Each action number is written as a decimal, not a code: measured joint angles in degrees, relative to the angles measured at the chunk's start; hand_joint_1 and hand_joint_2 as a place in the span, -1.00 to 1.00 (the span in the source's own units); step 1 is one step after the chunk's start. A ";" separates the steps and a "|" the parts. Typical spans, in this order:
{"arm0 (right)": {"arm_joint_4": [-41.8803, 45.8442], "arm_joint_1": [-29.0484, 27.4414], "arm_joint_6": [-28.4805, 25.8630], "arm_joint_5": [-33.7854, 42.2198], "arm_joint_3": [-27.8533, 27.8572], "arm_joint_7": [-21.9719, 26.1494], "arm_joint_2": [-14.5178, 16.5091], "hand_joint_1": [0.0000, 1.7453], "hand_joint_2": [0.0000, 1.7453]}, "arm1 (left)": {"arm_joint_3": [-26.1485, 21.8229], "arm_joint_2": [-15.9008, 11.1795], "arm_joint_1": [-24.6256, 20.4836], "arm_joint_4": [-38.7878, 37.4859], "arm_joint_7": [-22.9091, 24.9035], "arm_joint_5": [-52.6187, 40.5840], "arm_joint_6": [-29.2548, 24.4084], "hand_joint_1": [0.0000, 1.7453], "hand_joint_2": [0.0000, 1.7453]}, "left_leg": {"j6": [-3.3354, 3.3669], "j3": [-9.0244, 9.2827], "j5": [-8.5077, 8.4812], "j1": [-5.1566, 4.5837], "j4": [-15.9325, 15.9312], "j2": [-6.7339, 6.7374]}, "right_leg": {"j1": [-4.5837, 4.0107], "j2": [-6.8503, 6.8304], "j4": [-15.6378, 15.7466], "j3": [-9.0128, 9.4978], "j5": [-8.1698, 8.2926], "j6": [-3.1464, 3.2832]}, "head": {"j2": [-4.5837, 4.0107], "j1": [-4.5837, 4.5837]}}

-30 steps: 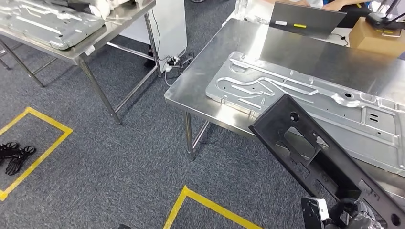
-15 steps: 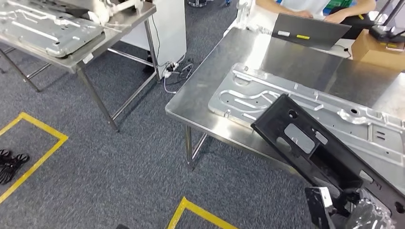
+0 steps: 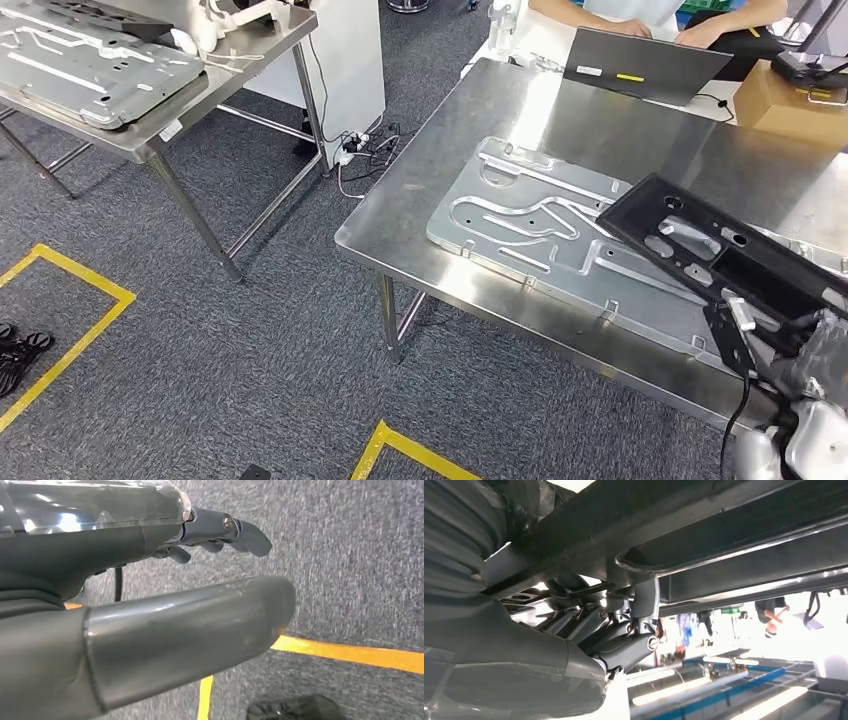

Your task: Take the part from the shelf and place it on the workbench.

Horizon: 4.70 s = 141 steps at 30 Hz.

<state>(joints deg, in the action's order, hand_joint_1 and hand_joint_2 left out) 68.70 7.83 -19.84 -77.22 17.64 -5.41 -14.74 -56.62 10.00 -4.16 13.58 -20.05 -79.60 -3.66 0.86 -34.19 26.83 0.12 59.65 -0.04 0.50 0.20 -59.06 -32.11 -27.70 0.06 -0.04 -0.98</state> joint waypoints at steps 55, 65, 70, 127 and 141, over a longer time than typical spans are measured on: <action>-29.67 24.96 0.23 -12.39 -30.95 -8.15 8.22 -1.00 -1.00 | 2.45 0.14 -1.59 -0.07 2.69 -1.81 -0.08 -1.00 1.00 | -1.35 -7.04 6.69 0.63 15.00 -0.27 | 0.33 -0.18 0.49 -2.18 1.97 0.90 | 0.00 0.02; -29.13 23.65 0.28 -12.46 -30.72 -6.96 8.38 -1.00 -1.00 | 2.48 0.31 -1.82 -0.09 1.71 -1.31 0.90 -1.00 -1.00 | 0.74 -0.08 -1.55 0.45 -1.35 -0.29 | -0.08 0.10 -0.47 -2.16 0.76 -1.04 | 0.00 -0.02; -28.95 23.10 0.32 -12.40 -30.41 -6.90 8.40 -1.00 -1.00 | 2.45 0.45 -1.93 -0.09 1.51 -0.98 1.01 -1.00 -1.00 | 1.60 0.20 -1.73 0.51 -1.86 -0.28 | 0.26 0.06 -14.74 -9.18 -5.78 -2.04 | 0.00 -0.07; -3.20 -8.69 -19.84 -1.73 -32.80 3.83 21.15 -1.00 -1.00 | 0.32 0.96 -0.41 -0.51 -0.21 4.28 0.29 -1.00 -1.00 | 0.88 5.83 2.62 0.86 -2.30 -0.30 | 0.00 -0.66 -1.24 -6.58 3.55 -1.55 | 0.00 -0.18; -24.62 -13.11 -20.07 9.46 22.26 32.61 31.37 -1.00 -1.00 | -5.23 1.60 0.64 -0.50 -1.33 7.17 -1.46 -1.00 -1.00 | -0.02 -1.80 -4.24 0.17 -1.50 0.43 | -1.04 -0.57 3.83 6.46 -2.96 1.01 | 0.00 -0.17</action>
<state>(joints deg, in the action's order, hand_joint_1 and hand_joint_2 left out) 44.07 -5.28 -39.91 -67.75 39.90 27.20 16.63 -61.85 11.60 -3.52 13.08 -21.38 -72.43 -5.12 0.84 -36.00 22.59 0.29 58.15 0.39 -0.54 -0.38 -55.23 -25.65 -30.66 1.07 -0.04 -1.16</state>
